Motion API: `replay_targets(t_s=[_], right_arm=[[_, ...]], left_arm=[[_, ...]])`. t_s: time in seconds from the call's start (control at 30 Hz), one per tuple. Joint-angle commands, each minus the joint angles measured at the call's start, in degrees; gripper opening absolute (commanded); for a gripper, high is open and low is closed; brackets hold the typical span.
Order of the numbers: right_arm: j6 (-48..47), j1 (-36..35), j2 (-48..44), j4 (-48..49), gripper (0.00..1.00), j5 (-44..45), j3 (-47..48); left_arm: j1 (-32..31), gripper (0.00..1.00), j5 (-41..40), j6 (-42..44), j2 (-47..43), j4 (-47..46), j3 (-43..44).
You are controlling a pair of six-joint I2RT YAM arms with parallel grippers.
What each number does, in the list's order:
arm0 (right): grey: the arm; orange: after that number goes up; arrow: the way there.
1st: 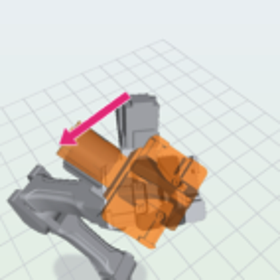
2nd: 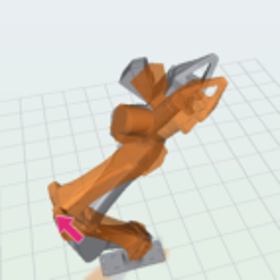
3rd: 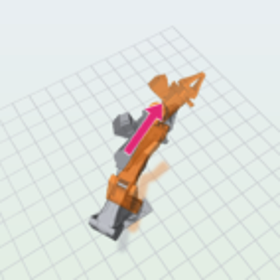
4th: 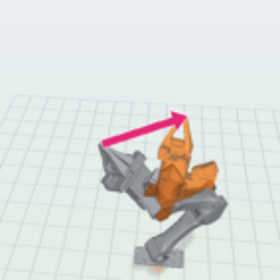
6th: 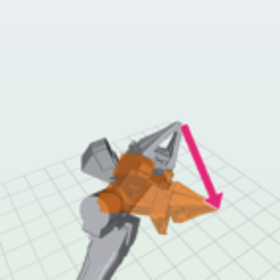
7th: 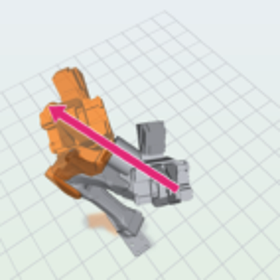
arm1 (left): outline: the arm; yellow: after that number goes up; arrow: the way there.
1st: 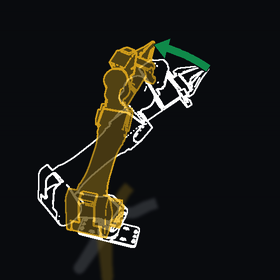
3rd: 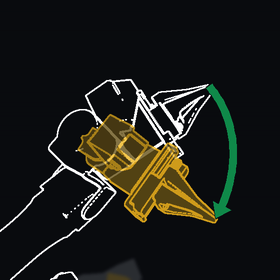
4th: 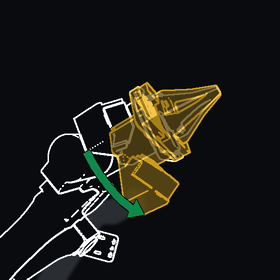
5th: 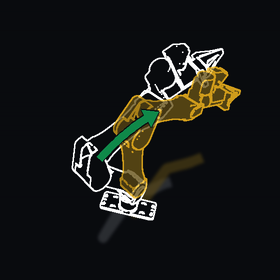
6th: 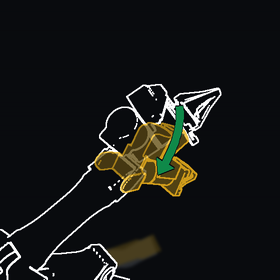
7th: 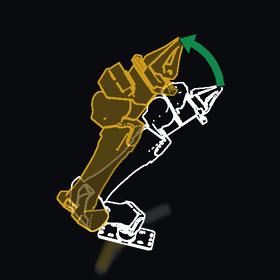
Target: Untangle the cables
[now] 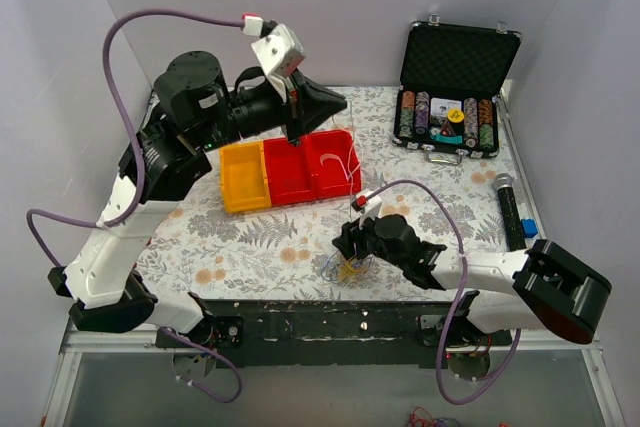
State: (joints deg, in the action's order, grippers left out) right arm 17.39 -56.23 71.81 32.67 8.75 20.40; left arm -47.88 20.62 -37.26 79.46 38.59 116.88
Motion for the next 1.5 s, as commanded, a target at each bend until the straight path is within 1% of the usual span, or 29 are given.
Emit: replay_targets(t_s=[0.0, 0.17, 0.33, 0.4, 0.47, 0.57, 0.63, 0.73, 0.77, 0.87, 0.93, 1.03, 1.17, 1.2, 1.3, 1.33, 1.4, 1.47], right_arm=[[0.6, -0.1, 1.4, 1.7, 0.6, 1.4, -0.7], [0.5, -0.2, 3.5, 1.5, 0.6, 2.2, -1.7], [1.2, -0.2, 4.3, 2.0, 0.6, 2.1, -3.0], [1.3, -0.3, 4.4, 2.0, 0.6, 1.9, -2.8], [1.2, -0.2, 4.1, 1.5, 0.6, 2.0, -2.5], [1.1, -0.2, 2.8, 0.7, 0.6, 2.1, -2.0], [0.7, -0.2, 1.6, 0.4, 0.6, 2.1, -1.9], [0.4, -0.2, 0.0, -1.0, 0.6, 2.1, -1.3], [0.3, -0.3, -0.7, -1.5, 0.6, 2.1, -1.2], [0.1, -0.2, -2.6, -2.6, 0.59, 2.1, -0.8], [0.0, -0.2, -3.6, -3.0, 0.59, 2.3, -0.7], [-0.1, -0.2, -4.6, -3.7, 0.59, 2.5, -0.6], [0.0, -0.2, -5.2, -4.3, 0.59, 2.6, -0.7], [0.1, -0.3, -5.3, -4.4, 0.59, 2.5, -0.7], [0.3, -0.2, -5.7, -5.0, 0.59, 2.5, -0.7], [0.3, -0.2, -6.0, -5.2, 0.59, 2.5, -0.7], [0.2, -0.2, -6.6, -5.7, 0.59, 2.8, -0.7], [0.2, -0.3, -7.4, -5.9, 0.59, 3.0, -0.8]], left_arm=[[-0.4, 0.0, -9.7, 3.9, -1.6, -6.0, 2.5], [-0.3, 0.0, -19.0, 7.2, -3.3, -12.7, 0.5], [-0.3, 0.0, -30.9, 12.6, -4.9, -23.3, -1.1], [-0.3, 0.0, -32.6, 15.2, -5.7, -25.5, -2.0], [-0.3, 0.0, -34.6, 16.0, -6.9, -26.5, -4.4], [-0.2, 0.0, -37.9, 16.8, -10.7, -28.9, -12.2], [-0.1, 0.0, -41.6, 17.0, -13.4, -31.9, -19.0], [0.0, 0.1, -49.9, 16.4, -17.5, -40.7, -31.5], [0.1, 0.11, -51.5, 17.1, -18.8, -43.3, -36.7], [0.2, 0.08, -52.1, 16.3, -21.6, -44.0, -44.2], [0.6, 0.07, -52.4, 14.1, -22.8, -43.0, -47.3], [1.4, 0.05, -53.2, 11.9, -24.1, -42.3, -51.2], [3.7, 0.02, -52.5, 10.4, -24.1, -41.3, -54.0], [4.7, 0.04, -51.2, 9.4, -23.7, -40.0, -54.0], [7.3, 0.16, -38.9, 7.8, -21.0, -27.3, -52.9], [8.1, 0.22, -35.7, 7.4, -20.1, -23.8, -53.2], [10.2, 0.33, -25.9, 8.9, -18.6, -18.2, -55.3], [10.9, 0.51, -21.3, 11.1, -17.4, -15.7, -58.8]])
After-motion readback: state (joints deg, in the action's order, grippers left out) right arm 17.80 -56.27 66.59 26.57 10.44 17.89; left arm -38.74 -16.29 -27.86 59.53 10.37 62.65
